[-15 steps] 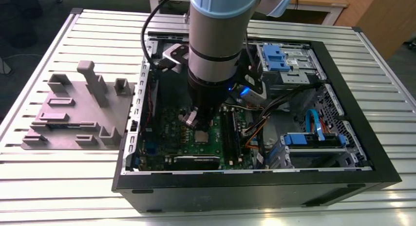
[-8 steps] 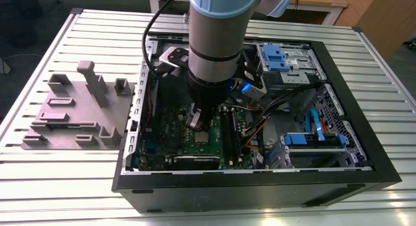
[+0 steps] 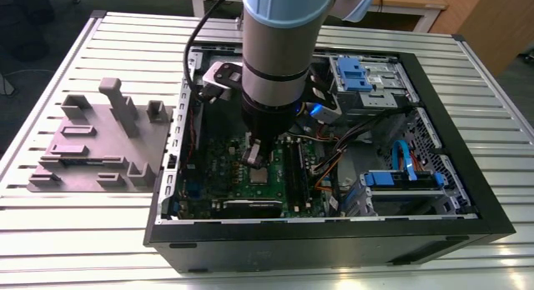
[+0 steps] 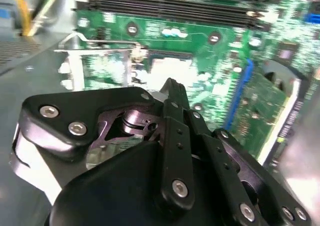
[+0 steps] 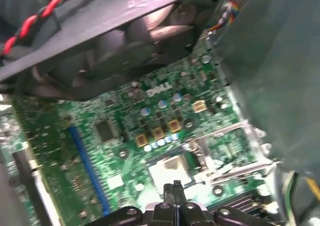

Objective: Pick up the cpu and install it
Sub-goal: 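Close the cpu cover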

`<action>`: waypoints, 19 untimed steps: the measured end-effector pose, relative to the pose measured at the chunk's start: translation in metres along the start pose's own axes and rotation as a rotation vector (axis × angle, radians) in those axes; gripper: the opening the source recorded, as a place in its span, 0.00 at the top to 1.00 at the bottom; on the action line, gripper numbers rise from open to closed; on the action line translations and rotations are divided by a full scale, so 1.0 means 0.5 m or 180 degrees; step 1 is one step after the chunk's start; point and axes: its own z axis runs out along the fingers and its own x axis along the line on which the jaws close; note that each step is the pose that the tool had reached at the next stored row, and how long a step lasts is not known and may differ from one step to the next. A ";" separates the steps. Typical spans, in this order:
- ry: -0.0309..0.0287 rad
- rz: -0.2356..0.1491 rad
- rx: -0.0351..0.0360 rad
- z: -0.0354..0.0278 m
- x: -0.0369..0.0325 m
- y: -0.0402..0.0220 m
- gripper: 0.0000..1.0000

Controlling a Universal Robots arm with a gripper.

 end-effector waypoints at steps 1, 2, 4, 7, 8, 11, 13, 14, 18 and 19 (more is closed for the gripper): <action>-0.0052 -0.0002 -0.0023 0.000 0.000 0.000 0.90; -0.0104 -0.0003 -0.0047 0.000 -0.001 -0.001 0.90; -0.0209 -0.0003 -0.0094 0.000 -0.002 -0.005 0.90; -0.0316 -0.0002 -0.0172 0.000 -0.007 -0.015 0.90; -0.0331 0.0000 -0.0195 0.000 -0.008 -0.019 0.90; -0.0325 0.0000 -0.0227 0.000 -0.016 -0.035 0.90; -0.0320 -0.0001 -0.0238 0.001 -0.021 -0.047 0.90; -0.0320 -0.0004 -0.0242 0.002 -0.023 -0.051 0.90; -0.0362 -0.0085 -0.0274 0.004 -0.027 -0.058 0.90; -0.0360 -0.0126 -0.0277 0.005 -0.027 -0.058 0.90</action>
